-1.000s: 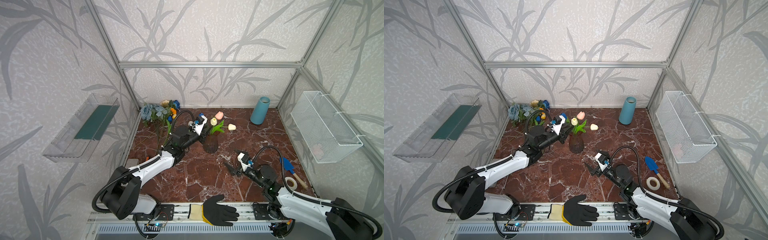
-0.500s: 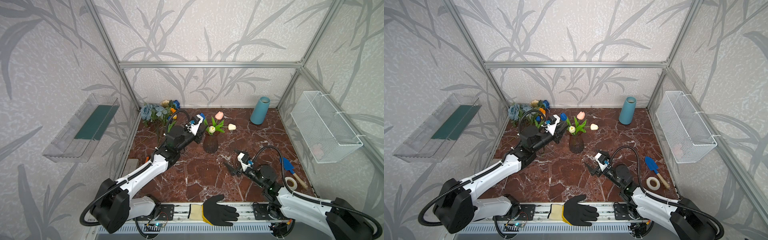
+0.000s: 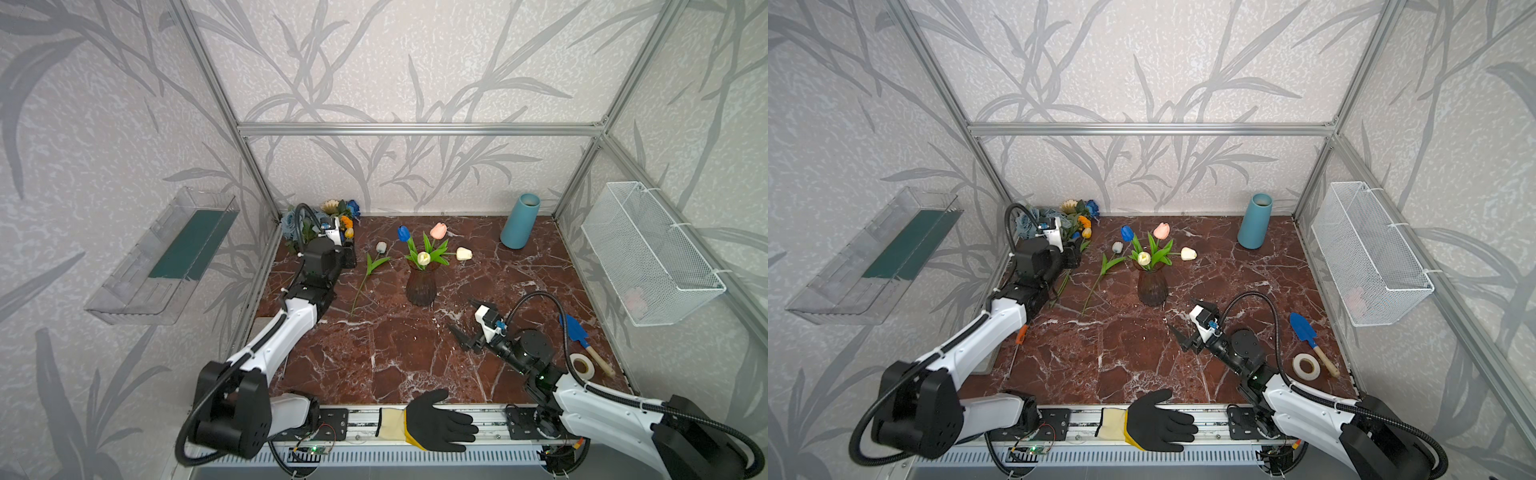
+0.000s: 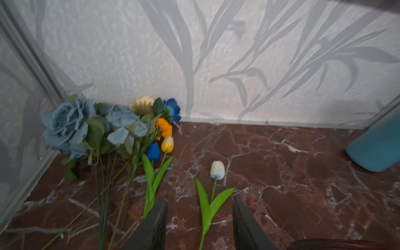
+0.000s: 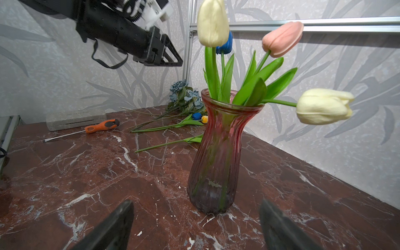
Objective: Arrange the flowers into the vase
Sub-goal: 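Move the left gripper back to the flower pile, then lower the left gripper and grasp another white tulip stem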
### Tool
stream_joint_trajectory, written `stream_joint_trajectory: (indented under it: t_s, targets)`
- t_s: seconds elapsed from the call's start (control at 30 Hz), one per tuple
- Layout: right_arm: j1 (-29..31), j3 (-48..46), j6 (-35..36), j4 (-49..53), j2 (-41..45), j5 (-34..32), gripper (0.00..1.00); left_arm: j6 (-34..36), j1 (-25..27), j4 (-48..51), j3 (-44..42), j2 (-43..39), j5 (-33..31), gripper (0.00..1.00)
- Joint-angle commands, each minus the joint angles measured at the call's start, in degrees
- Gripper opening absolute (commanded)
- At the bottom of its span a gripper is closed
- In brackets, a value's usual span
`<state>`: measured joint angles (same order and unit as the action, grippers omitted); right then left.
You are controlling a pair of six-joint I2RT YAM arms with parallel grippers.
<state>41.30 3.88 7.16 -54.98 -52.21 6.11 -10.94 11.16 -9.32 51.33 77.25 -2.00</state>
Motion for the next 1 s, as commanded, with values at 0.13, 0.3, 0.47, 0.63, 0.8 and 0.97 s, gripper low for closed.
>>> stream_joint_trajectory:
  t_s: [0.13, 0.3, 0.47, 0.63, 0.8, 0.97]
  targets:
    - [0.3, 0.3, 0.0, -1.6, -0.2, 0.5, 0.91, 1.7, -0.6, 34.0, 20.9, 23.2, 8.5, 0.61]
    - [0.3, 0.3, 0.0, -1.2, 0.4, 0.4, 0.91, 4.8, 0.6, 44.1, 29.5, 32.1, 7.9, 0.85]
    - [0.3, 0.3, -0.1, -1.2, 0.3, 0.6, 0.91, 7.6, 2.3, 45.5, 30.8, 35.1, 4.5, 0.84]
    - [0.3, 0.3, -0.2, -1.2, 0.4, 0.9, 0.91, 9.8, 4.2, 49.3, 34.5, 40.0, 0.9, 0.8]
    - [0.3, 0.3, -0.1, -0.8, 0.8, 0.7, 0.91, 10.9, 5.3, 51.0, 37.2, 43.1, -1.1, 0.67]
    - [0.3, 0.3, 0.0, -0.5, 1.2, 0.7, 0.91, 11.3, 5.3, 51.4, 38.4, 44.5, -1.0, 0.32]
